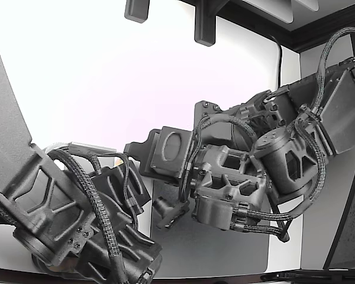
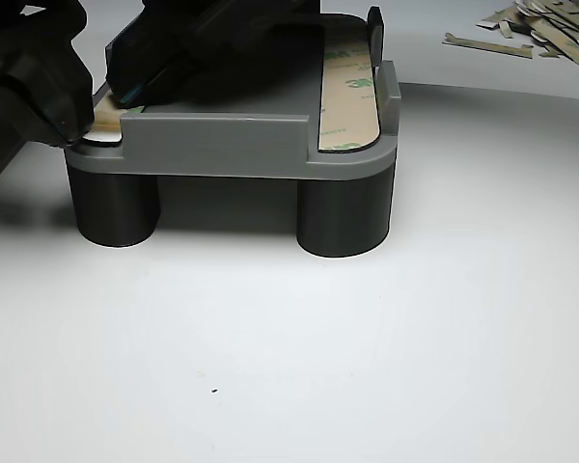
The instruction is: Peel off protective film from adhesive tape.
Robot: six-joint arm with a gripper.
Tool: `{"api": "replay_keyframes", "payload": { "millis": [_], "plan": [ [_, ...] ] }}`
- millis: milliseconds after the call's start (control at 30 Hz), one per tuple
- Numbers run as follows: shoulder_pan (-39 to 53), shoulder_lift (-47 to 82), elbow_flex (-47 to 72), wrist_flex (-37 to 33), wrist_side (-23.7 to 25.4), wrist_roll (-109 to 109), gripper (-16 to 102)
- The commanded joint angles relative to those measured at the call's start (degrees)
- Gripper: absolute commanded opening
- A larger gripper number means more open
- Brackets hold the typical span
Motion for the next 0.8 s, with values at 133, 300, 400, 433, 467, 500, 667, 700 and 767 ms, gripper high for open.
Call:
{"api": "replay_keyframes", "payload": {
  "millis": [133, 300, 400, 433, 467, 500, 667, 700, 767],
  "plan": [
    [-0.35, 1.32, -1.14, -1.14, 0.18, -0.18, -11],
    [-0.35, 1.23, -1.14, -1.58, 0.18, -0.09, -11],
    [-0.35, 1.23, -1.41, -1.58, 0.18, -0.26, -11],
    [-0.35, 1.14, -1.58, -1.49, 0.09, -0.26, -11],
    [-0.35, 1.14, -1.58, -1.41, 0.09, -0.26, -11],
    [-0.35, 1.05, -1.67, -1.41, 0.00, -0.26, -11],
    [0.09, 0.70, -2.02, -1.41, 0.00, -0.26, -11],
    [0.18, 0.62, -2.11, -1.32, 0.00, -0.26, -11],
    [0.18, 0.35, -2.37, -1.23, 0.00, -0.26, -11]
  ]
}}
